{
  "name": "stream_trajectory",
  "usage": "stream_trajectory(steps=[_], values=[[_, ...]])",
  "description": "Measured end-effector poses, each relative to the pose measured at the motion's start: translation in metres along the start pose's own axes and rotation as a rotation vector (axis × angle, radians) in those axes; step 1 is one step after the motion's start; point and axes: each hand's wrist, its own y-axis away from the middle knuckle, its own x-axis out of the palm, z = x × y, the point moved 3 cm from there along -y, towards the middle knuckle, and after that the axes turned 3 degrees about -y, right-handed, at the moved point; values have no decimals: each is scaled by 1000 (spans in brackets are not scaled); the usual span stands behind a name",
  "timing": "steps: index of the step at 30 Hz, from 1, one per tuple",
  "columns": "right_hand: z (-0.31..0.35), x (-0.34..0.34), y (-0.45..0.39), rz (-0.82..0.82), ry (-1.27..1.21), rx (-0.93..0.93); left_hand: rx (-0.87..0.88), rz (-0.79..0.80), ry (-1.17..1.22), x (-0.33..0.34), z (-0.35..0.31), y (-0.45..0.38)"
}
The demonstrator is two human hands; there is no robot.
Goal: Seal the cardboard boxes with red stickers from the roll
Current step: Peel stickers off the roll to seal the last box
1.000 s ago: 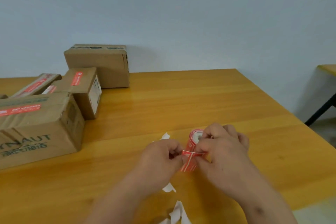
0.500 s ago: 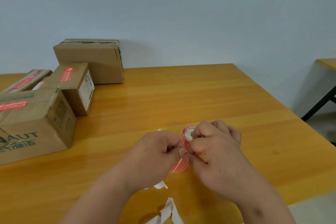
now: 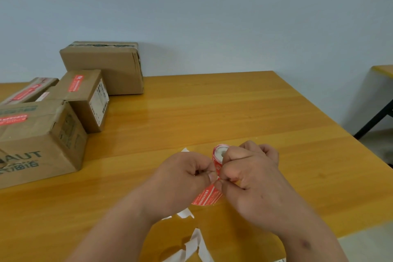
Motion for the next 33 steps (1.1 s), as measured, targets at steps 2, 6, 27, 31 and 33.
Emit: stream_trajectory(steps=[2, 6, 27, 31, 33], values=[[0, 0, 0, 0, 4, -8, -10, 9, 14, 1, 0, 0], [-1, 0, 1, 2, -1, -18, -23, 27, 47, 1, 1, -1], [0, 0, -2, 11, -43, -39, -48, 28, 99, 3, 1, -2], [0, 0, -2, 16, -63, -36, -77, 27, 124, 4, 1, -2], [-1, 0, -2, 17, -76, -34, -86, 26, 128, 4, 2, -2]])
